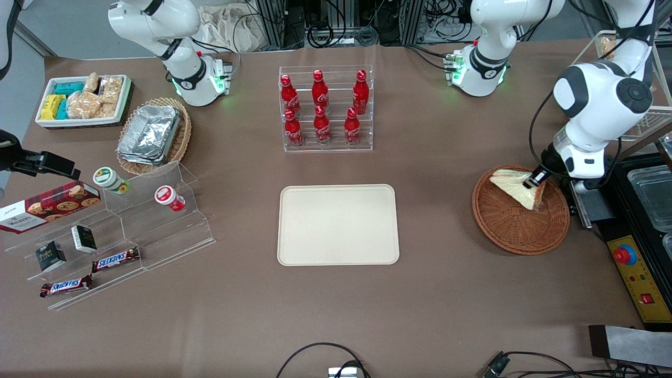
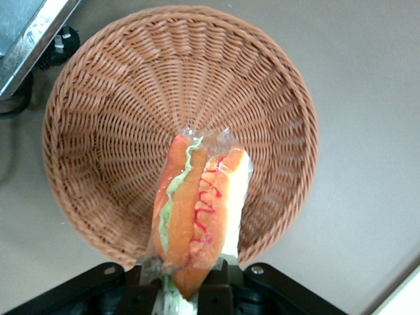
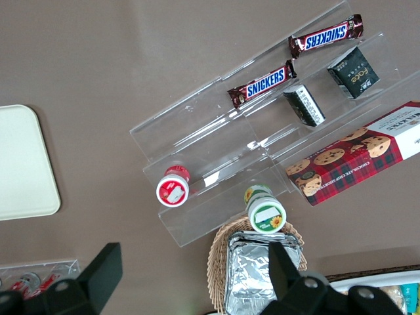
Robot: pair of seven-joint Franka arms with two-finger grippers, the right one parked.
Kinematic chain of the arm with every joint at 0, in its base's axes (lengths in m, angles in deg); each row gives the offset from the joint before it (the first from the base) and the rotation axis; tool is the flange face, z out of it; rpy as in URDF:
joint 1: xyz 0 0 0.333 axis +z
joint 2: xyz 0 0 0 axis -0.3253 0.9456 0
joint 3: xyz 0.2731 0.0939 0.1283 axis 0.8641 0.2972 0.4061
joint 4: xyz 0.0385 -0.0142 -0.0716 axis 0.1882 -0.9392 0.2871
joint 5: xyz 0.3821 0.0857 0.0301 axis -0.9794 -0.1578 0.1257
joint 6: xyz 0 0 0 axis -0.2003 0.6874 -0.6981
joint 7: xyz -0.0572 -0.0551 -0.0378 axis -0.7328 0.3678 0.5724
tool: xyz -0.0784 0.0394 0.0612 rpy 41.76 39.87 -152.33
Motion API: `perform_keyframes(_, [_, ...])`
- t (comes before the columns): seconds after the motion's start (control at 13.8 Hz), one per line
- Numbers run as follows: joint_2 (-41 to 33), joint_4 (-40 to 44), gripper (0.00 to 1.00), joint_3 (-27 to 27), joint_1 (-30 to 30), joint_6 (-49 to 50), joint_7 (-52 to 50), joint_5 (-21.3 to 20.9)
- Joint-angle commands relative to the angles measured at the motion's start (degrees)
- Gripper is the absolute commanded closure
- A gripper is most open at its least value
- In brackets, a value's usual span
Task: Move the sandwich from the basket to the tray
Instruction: 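Lift the sandwich out of the basket with the left gripper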
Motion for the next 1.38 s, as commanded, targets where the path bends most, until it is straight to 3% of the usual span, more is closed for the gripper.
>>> perform_keyframes(0.0, [-2.2, 3.8, 0.88, -3.6, 0.1, 7.6, 0.3, -3.1])
perform_keyframes(0.44, [-4.5, 6.1, 0.86, -13.0, 0.1, 12.5, 0.3, -5.7])
perform_keyframes(0.58, [-4.6, 6.7, 0.86, -16.4, 0.1, 13.1, 0.2, -8.4])
perform_keyframes(1.31, [1.8, 13.9, 0.87, -31.2, -0.1, 14.6, -0.7, -8.5])
